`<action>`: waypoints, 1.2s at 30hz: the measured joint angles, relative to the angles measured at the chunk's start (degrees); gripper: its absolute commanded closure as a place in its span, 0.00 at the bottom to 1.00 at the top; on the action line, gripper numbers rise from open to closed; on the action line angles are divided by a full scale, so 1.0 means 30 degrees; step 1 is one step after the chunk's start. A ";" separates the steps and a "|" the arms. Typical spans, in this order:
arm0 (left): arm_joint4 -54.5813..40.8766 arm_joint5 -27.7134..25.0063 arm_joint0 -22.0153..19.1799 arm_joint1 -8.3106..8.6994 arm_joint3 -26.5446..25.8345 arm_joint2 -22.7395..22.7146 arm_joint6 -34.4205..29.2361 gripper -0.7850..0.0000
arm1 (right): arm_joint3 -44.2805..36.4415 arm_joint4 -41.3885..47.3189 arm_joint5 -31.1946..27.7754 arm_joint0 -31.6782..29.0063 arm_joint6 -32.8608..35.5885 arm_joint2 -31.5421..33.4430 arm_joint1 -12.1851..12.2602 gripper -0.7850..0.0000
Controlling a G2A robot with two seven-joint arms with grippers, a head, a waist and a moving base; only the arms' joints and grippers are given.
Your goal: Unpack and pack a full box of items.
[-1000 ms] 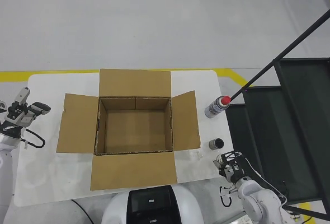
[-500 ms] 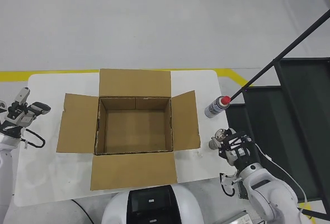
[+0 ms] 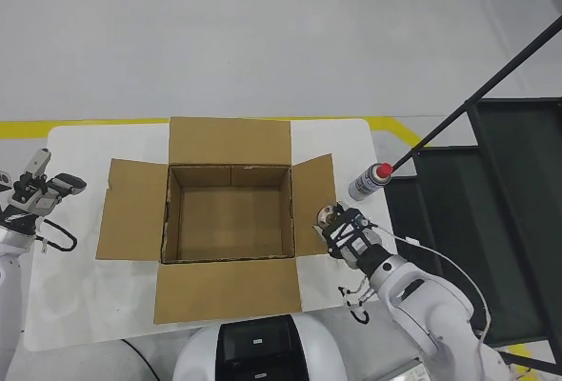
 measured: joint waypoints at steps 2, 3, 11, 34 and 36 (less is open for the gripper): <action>0.0000 0.0000 0.0000 0.0000 0.0000 0.0000 0.0000 0.00 | 0.0000 -0.0137 -0.0020 0.0952 0.0937 -0.1099 -0.0090 1.00; 0.0000 0.0000 0.0000 0.0000 0.0000 0.0000 0.0000 0.00 | 0.0000 -0.0178 0.0004 0.1337 0.1401 -0.1534 -0.0132 1.00; 0.0000 0.0000 0.0000 0.0000 0.0000 0.0000 0.0000 0.00 | 0.0036 -0.0767 0.0078 0.3399 0.3892 -0.3886 -0.0374 1.00; 0.0000 0.0000 0.0000 0.0000 0.0000 0.0000 0.0000 0.00 | 0.2019 0.2042 -0.5217 0.5473 0.4018 -0.3384 -0.0192 1.00; 0.0000 0.0000 0.0000 0.0000 0.0000 0.0000 0.0000 0.00 | 0.2607 0.3054 -0.6388 0.6606 0.4580 -0.3179 -0.0175 1.00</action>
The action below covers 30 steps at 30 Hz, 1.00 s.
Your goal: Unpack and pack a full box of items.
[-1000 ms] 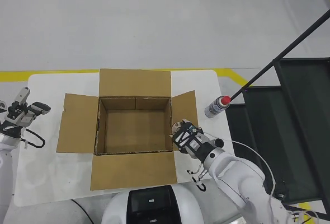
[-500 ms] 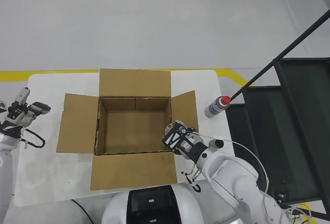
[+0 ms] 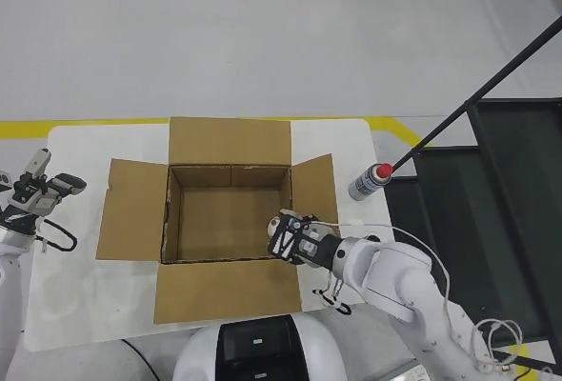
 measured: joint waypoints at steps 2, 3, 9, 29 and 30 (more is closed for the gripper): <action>0.0000 0.0000 0.0000 0.0000 0.0000 0.0000 0.0000 0.00 | 0.0608 0.0881 -0.0812 0.1202 0.0761 -0.0014 -0.0008 1.00; 0.0000 0.0000 0.0000 0.0000 0.0000 0.0000 0.0000 0.00 | 0.0865 0.1060 -0.1094 0.1745 0.1129 -0.0110 -0.0017 1.00; 0.0000 0.0000 0.0000 0.0000 0.0000 0.0000 0.0000 0.00 | 0.1967 0.2424 -0.2201 0.5046 0.3260 -0.1633 -0.0198 1.00; 0.0000 0.0000 0.0000 0.0000 0.0000 0.0000 0.0000 0.00 | 1.0873 0.3948 -0.0636 1.4461 0.4828 -1.0587 -0.2762 1.00; 0.0000 0.0000 0.0000 0.0000 0.0000 0.0000 0.0000 0.00 | 1.1318 0.3932 -0.0525 1.4682 0.4769 -1.0878 -0.2897 1.00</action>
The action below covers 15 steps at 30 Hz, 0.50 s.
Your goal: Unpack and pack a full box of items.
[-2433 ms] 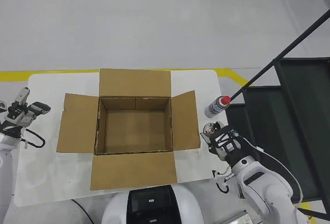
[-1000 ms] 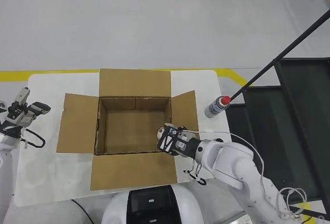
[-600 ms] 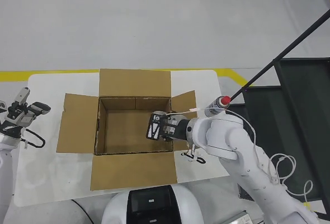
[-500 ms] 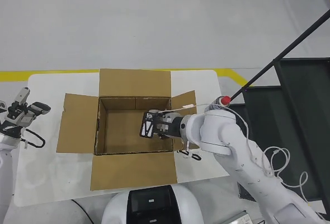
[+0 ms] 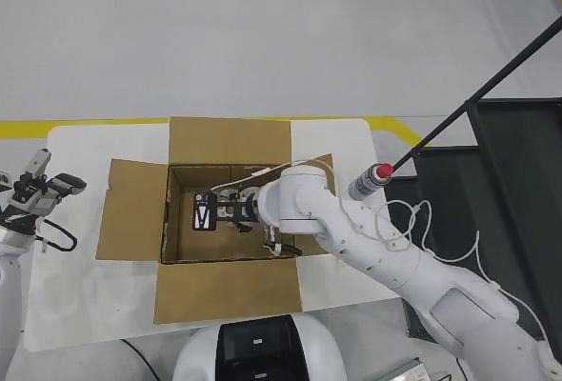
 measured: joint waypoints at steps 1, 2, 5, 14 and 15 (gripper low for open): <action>0.0000 0.0000 0.0000 0.0000 0.0000 0.0000 0.0000 0.00 | 0.0452 -0.0048 0.0105 0.0206 -0.0062 -0.0276 -0.0132 1.00; 0.0000 0.0000 0.0000 0.0000 0.0000 0.0000 0.0000 0.00 | 0.1061 -0.0136 0.0244 0.0454 -0.0159 -0.0635 -0.0309 1.00; 0.0000 0.0000 0.0000 0.0000 0.0000 0.0000 0.0000 0.00 | 0.2533 -0.0468 0.0619 0.0925 -0.0476 -0.1488 -0.0745 1.00; 0.0000 0.0000 0.0000 0.0000 0.0000 0.0000 0.0000 0.00 | 0.6615 -0.1347 0.2361 0.1833 -0.1622 -0.3449 -0.2196 1.00; 0.0000 0.0000 0.0000 0.0000 0.0000 0.0000 0.0000 0.00 | 0.7007 -0.1282 0.2379 0.1918 -0.1717 -0.3596 -0.2350 1.00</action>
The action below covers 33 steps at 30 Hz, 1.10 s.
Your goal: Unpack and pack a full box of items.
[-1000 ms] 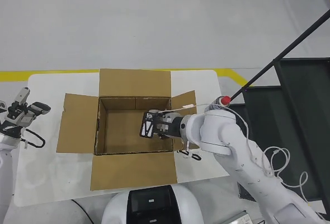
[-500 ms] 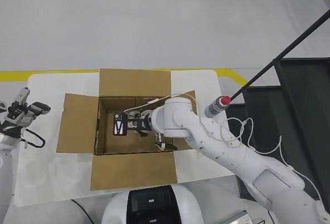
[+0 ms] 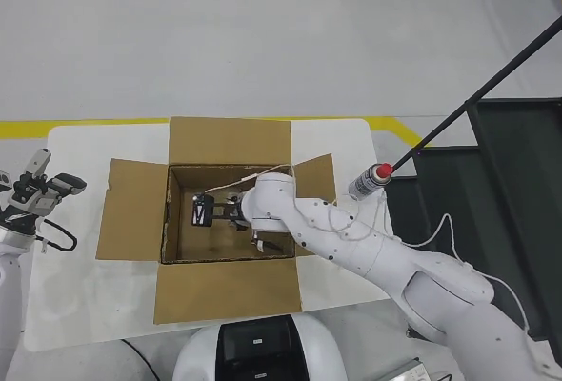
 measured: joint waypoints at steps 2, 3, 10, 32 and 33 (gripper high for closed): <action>0.0000 0.0000 0.0000 0.0000 0.0000 0.0000 0.0000 0.00 | 0.0897 0.0218 -0.0034 0.0172 -0.0256 -0.0295 -0.0351 1.00; 0.0000 0.0000 0.0000 0.0000 0.0000 0.0000 0.0000 0.00 | 0.1267 0.0289 -0.0036 0.0241 -0.0389 -0.0396 -0.0493 1.00; 0.0000 0.0000 0.0000 0.0000 0.0000 0.0000 0.0000 0.00 | 0.3834 0.0454 -0.0183 0.0544 -0.1427 -0.0921 -0.1366 1.00; 0.0000 0.0000 0.0000 0.0000 0.0000 0.0000 0.0000 0.00 | 0.6798 0.0692 -0.1024 0.1141 -0.2105 -0.0455 -0.2546 0.00; 0.0000 0.0000 0.0000 0.0000 0.0000 0.0000 0.0000 0.00 | 0.6574 0.0673 -0.1079 0.1156 -0.2084 -0.0329 -0.2496 0.00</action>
